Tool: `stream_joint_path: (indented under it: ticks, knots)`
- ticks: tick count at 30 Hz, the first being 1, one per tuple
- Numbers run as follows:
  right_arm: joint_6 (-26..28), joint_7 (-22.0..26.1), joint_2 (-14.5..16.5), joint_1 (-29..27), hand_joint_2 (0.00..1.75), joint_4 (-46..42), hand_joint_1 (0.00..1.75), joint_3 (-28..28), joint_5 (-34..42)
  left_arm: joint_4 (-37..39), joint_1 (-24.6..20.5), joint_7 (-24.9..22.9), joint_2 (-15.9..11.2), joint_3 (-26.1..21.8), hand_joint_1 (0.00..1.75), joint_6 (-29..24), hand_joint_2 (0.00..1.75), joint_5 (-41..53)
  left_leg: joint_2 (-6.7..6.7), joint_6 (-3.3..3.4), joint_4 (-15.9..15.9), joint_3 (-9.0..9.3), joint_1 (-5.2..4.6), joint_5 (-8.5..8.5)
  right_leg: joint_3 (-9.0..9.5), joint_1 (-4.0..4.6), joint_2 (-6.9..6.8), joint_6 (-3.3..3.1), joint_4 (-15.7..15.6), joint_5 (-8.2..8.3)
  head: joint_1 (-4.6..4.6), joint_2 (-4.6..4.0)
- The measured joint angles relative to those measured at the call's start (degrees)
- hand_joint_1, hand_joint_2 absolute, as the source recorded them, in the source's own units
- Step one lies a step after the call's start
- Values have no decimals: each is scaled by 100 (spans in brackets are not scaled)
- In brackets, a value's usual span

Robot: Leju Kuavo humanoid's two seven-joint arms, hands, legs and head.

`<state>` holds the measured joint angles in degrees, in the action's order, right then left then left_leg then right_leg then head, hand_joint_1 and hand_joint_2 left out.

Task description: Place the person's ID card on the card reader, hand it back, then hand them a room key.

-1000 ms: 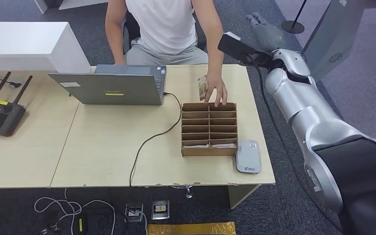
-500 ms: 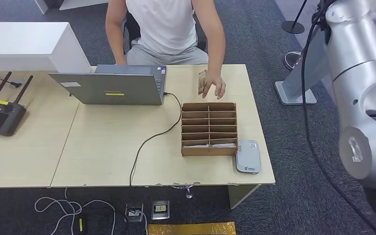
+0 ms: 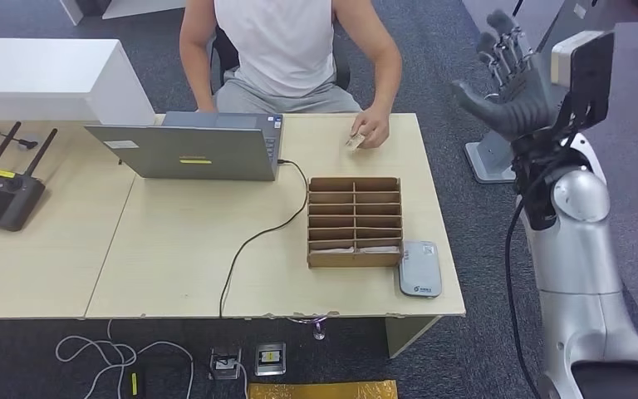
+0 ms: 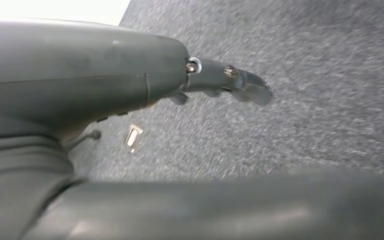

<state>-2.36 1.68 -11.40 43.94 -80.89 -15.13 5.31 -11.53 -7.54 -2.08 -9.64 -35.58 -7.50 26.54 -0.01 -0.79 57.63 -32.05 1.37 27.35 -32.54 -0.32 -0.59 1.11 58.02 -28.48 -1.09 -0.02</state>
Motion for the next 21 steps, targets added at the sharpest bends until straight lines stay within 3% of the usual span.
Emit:
stream_joint_path:
  ticks: [8,21]
  knots:
    - [-330,-88,-68,-1157,175,-1495,0,25,-88,8,7,-114,80,-112,0,-96,0,-28,7,1,-2,-16,-2,2,-21,-1,3,-4,2,-2,1,0]
    - [-755,-356,-262,-2270,175,-2282,0,263,-526,10,-11,-110,192,-127,0,-93,0,69,8,2,-2,-20,-5,3,-21,-4,4,-4,0,-2,-1,0]
